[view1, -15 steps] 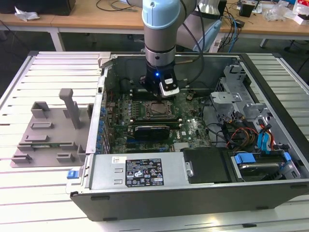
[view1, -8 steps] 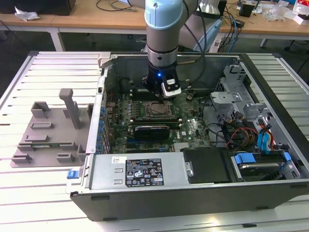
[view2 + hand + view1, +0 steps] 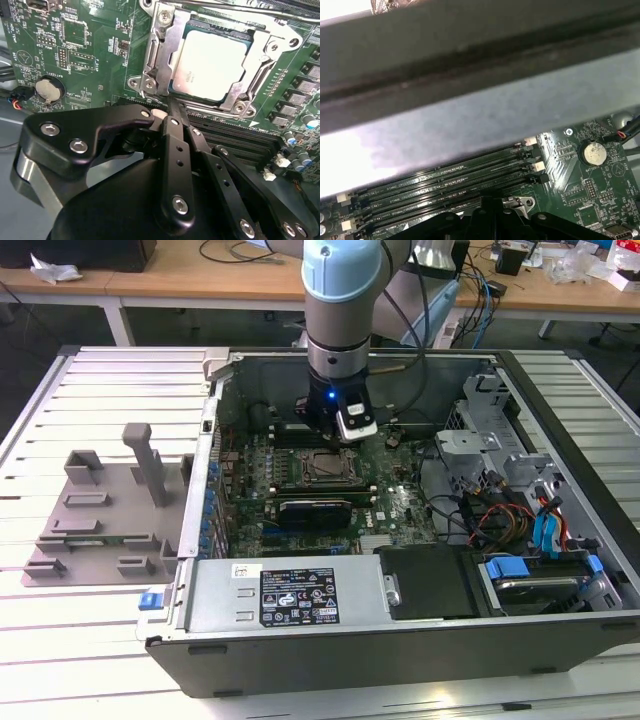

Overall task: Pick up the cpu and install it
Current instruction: 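Install the first cpu locking lever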

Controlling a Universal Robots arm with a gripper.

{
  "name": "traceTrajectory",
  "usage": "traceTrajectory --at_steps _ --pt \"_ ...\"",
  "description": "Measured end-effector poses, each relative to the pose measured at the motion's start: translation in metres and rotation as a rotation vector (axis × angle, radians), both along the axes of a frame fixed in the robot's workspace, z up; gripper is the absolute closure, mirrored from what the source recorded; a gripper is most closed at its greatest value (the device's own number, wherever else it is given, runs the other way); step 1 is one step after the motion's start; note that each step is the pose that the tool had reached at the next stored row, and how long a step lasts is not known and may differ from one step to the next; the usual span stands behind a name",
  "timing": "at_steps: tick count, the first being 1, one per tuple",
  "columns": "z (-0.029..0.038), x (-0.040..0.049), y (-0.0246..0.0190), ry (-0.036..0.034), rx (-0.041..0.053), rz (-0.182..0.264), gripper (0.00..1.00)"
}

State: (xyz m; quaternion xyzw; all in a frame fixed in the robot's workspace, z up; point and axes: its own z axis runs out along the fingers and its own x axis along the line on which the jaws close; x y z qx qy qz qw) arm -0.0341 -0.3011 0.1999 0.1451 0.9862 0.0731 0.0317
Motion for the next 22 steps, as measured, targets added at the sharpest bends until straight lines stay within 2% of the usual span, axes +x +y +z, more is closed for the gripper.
traceTrajectory --at_steps 3,6,10,11,14,15,16,18,19,20,22 --pt "0.0001 0.0012 0.0000 0.0000 0.0069 0.000 0.89" --pt "0.0009 0.0012 0.0000 -0.0003 0.0086 0.000 0.89" --pt "0.0131 0.0013 0.0000 -0.0001 0.0077 0.000 0.89" --pt "0.0169 0.0012 0.0000 0.0000 0.0044 0.000 0.89" --pt "0.0215 0.0012 -0.0001 0.0015 -0.0349 0.000 0.89" --pt "0.0224 0.0012 -0.0001 0.0029 -0.0603 0.000 0.89" --pt "0.0228 0.0012 -0.0002 0.0036 -0.0736 0.000 0.89" --pt "0.0238 0.0012 -0.0006 0.0051 -0.1174 0.000 0.89" --pt "0.0239 0.0012 -0.0010 0.0051 -0.1229 0.000 0.89" --pt "0.0238 0.0006 -0.0023 0.0051 -0.1235 0.000 0.89" --pt "0.0237 -0.0028 -0.0077 0.0050 -0.1235 0.000 0.89"
